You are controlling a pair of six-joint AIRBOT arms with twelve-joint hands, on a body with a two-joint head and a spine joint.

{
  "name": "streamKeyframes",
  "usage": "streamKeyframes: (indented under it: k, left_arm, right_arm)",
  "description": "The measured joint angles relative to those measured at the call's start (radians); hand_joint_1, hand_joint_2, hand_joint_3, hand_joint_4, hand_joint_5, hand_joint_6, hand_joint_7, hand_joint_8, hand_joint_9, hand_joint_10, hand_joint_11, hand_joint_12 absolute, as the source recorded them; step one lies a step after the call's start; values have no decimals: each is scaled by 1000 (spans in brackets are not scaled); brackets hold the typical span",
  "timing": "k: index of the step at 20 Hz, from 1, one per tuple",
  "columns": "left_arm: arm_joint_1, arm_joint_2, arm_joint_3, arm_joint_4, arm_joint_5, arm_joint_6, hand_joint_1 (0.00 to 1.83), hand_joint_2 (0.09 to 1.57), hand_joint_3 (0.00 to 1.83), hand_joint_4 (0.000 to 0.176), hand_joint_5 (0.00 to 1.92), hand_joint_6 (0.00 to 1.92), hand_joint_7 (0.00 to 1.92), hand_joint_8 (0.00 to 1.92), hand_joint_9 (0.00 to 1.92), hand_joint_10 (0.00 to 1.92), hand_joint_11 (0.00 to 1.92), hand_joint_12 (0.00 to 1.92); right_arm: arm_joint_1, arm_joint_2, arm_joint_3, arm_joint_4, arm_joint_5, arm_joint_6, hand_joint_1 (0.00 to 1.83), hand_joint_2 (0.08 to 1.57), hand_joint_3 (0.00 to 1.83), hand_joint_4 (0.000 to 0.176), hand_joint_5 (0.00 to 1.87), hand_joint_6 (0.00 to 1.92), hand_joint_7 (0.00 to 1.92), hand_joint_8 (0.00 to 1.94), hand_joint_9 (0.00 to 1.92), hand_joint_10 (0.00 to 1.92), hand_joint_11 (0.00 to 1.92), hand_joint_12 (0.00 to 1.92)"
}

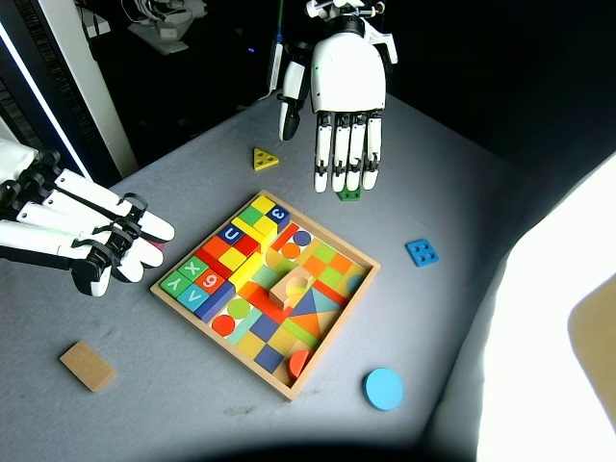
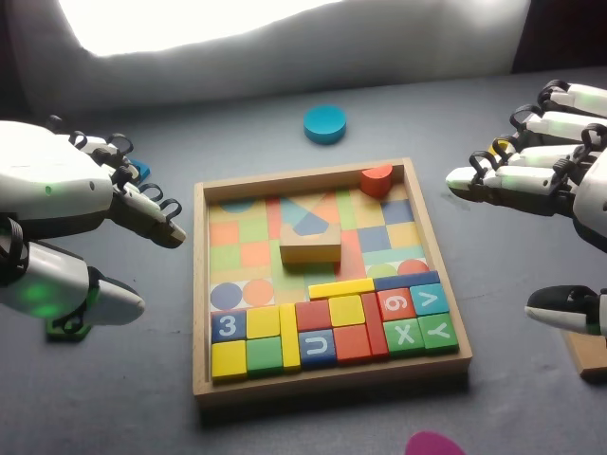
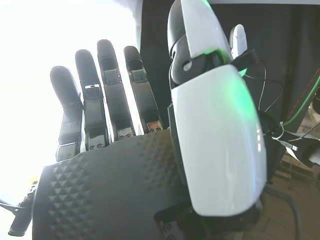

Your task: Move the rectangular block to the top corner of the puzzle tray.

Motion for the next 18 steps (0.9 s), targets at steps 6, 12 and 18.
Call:
streamKeyframes:
  k: [6, 12, 18]
  left_arm:
    - [0, 0, 0, 8, 2, -3, 0, 1215, 3, 0, 458, 10, 551, 0, 566, 1, 184, 1002]
    - [-2, -1, 5, 23, -4, -22, 0, 1218, 2, 0, 457, 2, 539, 2, 568, 1, 164, 1027]
    - [1, -21, 50, 76, -6, -82, 30, 1216, 0, 0, 418, 0, 503, 0, 529, 0, 117, 1000]
  right_arm:
    - [1, -19, -2, 11, -15, -2, 5, 1284, 14, 0, 156, 281, 310, 12, 65, 535, 0, 1013]
    - [43, -80, 21, 60, -46, -5, 41, 1253, 0, 0, 194, 208, 301, 1, 105, 471, 0, 1034]
    - [140, -232, 146, 419, -145, -304, 82, 1245, 0, 0, 182, 132, 251, 0, 41, 398, 0, 823]
